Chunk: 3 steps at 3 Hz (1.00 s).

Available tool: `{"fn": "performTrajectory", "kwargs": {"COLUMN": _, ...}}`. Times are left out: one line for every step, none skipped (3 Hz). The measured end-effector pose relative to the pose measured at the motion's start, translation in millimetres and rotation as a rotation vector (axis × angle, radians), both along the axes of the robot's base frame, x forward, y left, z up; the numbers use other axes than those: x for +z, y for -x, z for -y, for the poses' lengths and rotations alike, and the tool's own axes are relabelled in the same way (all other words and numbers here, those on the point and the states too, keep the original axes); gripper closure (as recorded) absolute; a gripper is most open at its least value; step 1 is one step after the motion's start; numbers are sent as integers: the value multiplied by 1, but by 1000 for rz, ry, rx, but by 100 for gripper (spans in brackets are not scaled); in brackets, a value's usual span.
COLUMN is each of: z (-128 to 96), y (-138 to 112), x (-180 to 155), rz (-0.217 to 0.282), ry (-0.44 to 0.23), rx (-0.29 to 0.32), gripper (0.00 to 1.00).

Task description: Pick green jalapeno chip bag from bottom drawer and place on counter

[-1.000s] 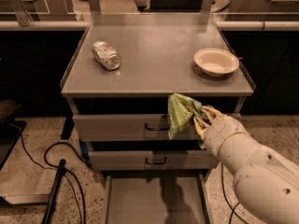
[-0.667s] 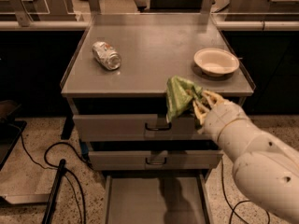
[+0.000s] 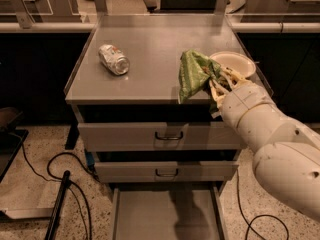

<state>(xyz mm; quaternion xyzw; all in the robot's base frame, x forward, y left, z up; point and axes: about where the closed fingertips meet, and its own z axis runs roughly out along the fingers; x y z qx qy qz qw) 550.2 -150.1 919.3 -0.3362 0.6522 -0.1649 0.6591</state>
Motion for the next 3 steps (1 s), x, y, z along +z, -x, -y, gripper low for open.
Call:
{"fn": "performTrajectory", "kwargs": {"z": -16, "y": -26, "x": 7, "rz": 8, "ry": -15, "rx": 39, "gripper": 100}}
{"fn": "performTrajectory", "kwargs": {"z": -46, "y": -56, "x": 7, "rz": -12, "ry": -25, "rx": 113, "gripper": 100}}
{"fn": "performTrajectory", "kwargs": {"z": -68, "y": -78, "x": -3, "rz": -51, "ry": -29, "rx": 166, "gripper": 100}}
